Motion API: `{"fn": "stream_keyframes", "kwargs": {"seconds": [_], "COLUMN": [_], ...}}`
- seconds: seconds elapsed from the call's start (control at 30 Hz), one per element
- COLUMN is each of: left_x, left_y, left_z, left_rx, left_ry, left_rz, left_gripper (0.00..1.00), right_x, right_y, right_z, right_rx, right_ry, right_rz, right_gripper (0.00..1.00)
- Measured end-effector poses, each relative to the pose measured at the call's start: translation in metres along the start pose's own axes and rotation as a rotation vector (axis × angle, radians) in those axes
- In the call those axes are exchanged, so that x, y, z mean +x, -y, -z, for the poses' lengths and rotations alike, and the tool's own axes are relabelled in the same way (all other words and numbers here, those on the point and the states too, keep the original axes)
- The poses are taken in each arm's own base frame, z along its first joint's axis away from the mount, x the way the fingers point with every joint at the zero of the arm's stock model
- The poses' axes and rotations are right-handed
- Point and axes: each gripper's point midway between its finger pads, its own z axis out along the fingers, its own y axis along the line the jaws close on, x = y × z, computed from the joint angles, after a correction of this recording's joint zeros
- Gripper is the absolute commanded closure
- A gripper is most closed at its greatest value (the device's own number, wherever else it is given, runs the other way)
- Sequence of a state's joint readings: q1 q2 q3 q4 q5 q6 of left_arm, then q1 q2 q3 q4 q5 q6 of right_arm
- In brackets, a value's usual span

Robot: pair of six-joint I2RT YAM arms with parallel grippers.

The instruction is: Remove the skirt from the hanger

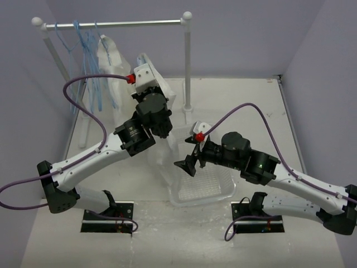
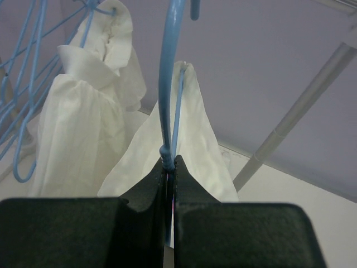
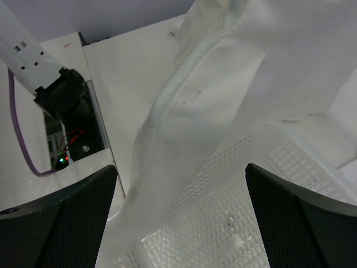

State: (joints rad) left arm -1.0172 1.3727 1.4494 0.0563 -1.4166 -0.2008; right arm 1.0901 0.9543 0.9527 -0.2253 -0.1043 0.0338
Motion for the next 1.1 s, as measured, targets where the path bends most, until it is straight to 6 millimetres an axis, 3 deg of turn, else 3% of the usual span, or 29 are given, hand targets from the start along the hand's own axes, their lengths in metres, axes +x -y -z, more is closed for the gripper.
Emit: {"fn": "stream_keyframes", "kwargs": {"seconds": [0.17,0.3,0.33,0.43,0.53,0.63,0.7,0.83,0.93,1.1], "left_x": [0.009,0.008,0.004,-0.012,-0.031,-0.042,-0.042,-0.021,-0.007,-0.005], "left_y": [0.02,-0.001,-0.016,-0.035,-0.041,-0.044,-0.04,-0.023,-0.013,-0.01], "left_z": [0.003,0.011,0.015,0.041,0.078,0.109,0.117,0.117,0.112,0.069], "left_rx": [0.283,0.474,0.492,0.65,0.883,1.063,1.115,1.148,1.137,0.884], "left_ry": [-0.071,-0.111,-0.108,-0.091,-0.037,0.012,0.015,-0.041,-0.083,-0.109], "left_rz": [-0.064,-0.093,-0.092,-0.076,-0.052,-0.038,-0.046,-0.095,-0.127,-0.121], "left_gripper": [1.0,1.0,1.0,1.0,1.0,1.0,1.0,1.0,1.0,1.0], "right_x": [-0.001,0.0,0.0,-0.002,-0.002,-0.003,-0.015,-0.039,-0.037,-0.037], "right_y": [0.021,0.036,0.041,0.07,0.099,0.103,0.102,0.107,0.104,0.111], "right_z": [0.01,0.027,0.031,0.045,0.054,0.046,0.033,0.009,-0.001,-0.002], "right_rx": [0.108,0.174,0.192,0.277,0.346,0.313,0.267,0.205,0.159,0.204], "right_ry": [0.041,0.068,0.074,0.092,0.093,0.066,0.058,0.066,0.06,0.071], "right_rz": [0.063,0.094,0.097,0.082,0.067,0.089,0.111,0.132,0.129,0.094], "right_gripper": [0.01,0.01,0.01,0.01,0.01,0.01,0.01,0.01,0.01,0.01]}}
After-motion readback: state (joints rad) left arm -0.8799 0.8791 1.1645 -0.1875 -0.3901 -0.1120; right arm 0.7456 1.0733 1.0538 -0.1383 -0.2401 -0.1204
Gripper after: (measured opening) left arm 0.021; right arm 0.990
